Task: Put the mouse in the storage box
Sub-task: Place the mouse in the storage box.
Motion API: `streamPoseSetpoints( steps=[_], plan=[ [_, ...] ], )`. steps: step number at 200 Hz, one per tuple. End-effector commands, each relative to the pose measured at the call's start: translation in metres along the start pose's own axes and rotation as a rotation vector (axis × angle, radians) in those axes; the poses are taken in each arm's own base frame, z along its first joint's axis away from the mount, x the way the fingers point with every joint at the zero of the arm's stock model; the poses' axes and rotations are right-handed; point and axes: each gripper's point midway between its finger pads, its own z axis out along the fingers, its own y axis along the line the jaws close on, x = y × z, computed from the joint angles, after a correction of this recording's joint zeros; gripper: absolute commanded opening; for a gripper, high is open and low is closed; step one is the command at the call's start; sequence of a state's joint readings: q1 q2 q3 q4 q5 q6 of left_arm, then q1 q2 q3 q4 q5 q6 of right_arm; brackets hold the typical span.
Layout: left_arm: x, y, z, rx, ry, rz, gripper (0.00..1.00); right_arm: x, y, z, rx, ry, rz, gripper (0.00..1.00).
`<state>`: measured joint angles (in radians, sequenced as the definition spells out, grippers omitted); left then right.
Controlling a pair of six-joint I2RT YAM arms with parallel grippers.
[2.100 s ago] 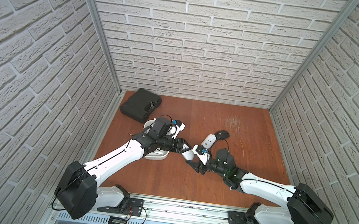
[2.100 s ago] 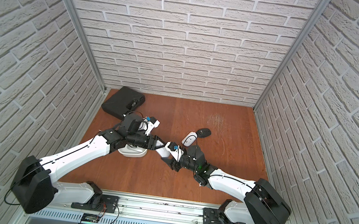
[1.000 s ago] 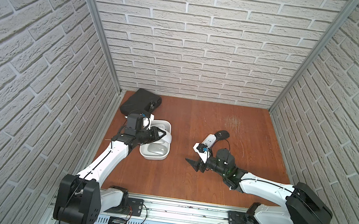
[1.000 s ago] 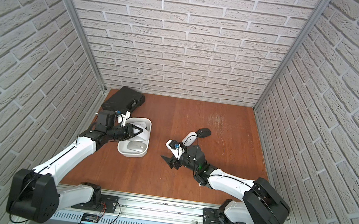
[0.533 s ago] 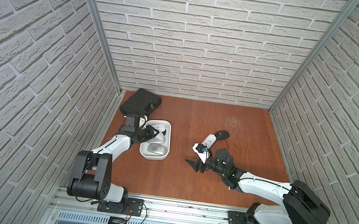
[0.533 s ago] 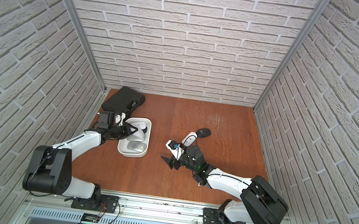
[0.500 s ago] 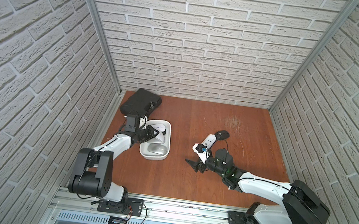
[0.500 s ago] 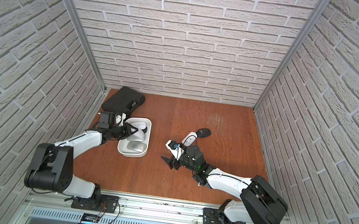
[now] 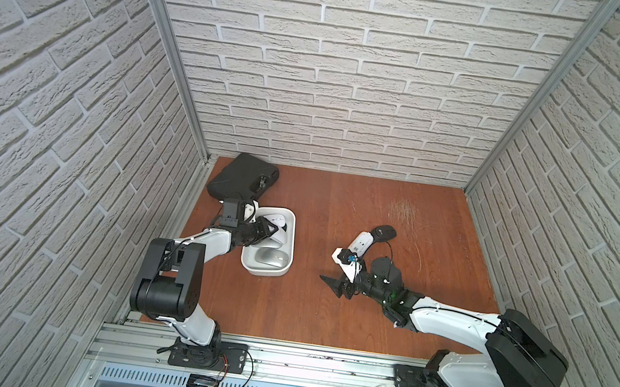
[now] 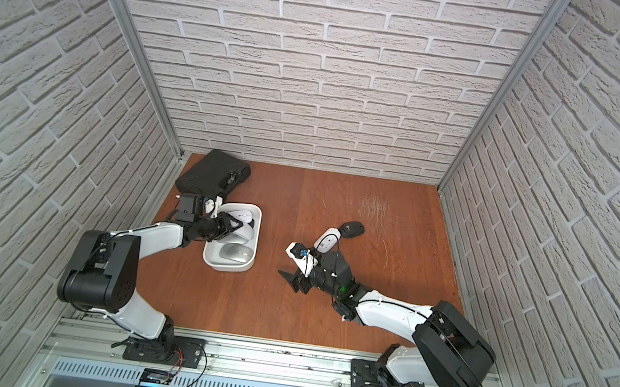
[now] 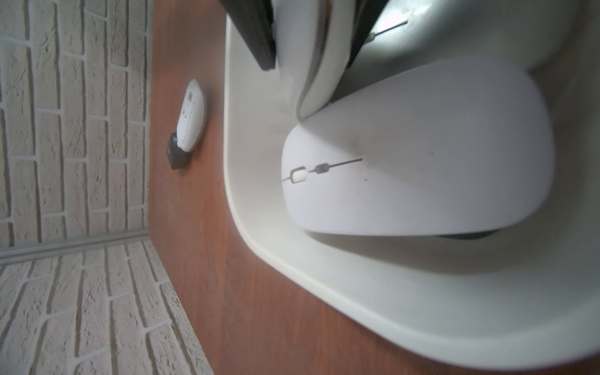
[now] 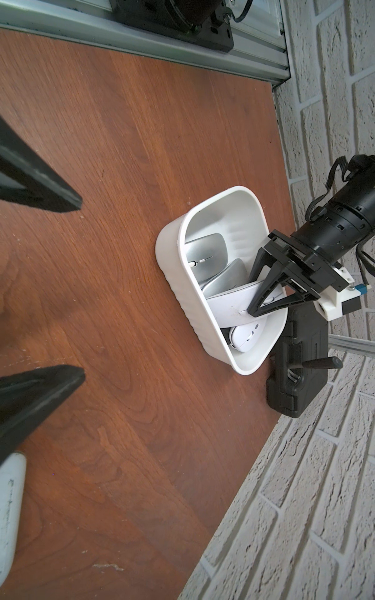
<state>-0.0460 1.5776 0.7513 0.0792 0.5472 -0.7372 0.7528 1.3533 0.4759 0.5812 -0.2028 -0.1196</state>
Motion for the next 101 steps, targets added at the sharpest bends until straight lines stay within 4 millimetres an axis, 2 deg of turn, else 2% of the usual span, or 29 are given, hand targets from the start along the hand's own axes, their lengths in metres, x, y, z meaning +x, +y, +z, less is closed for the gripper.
streamPoseSetpoints(
  steps=[1, 41, 71, 101],
  plan=[
    [-0.008, 0.003, -0.009, -0.053, -0.033, 0.013, 0.51, -0.003, 0.000, 0.001, 0.007, -0.031, -0.002, 0.78],
    [-0.011, 0.007, -0.024, -0.135, -0.040, 0.030, 0.71, -0.003, -0.007, 0.000, 0.039, -0.039, 0.031, 0.78],
    [-0.015, 0.012, -0.039, -0.220, -0.072, 0.037, 0.77, -0.005, -0.014, 0.000, 0.059, -0.047, 0.068, 0.79],
    [-0.022, 0.016, -0.060, -0.312, -0.121, 0.054, 0.78, -0.008, -0.038, -0.003, 0.142, -0.065, 0.178, 0.80]
  ],
)
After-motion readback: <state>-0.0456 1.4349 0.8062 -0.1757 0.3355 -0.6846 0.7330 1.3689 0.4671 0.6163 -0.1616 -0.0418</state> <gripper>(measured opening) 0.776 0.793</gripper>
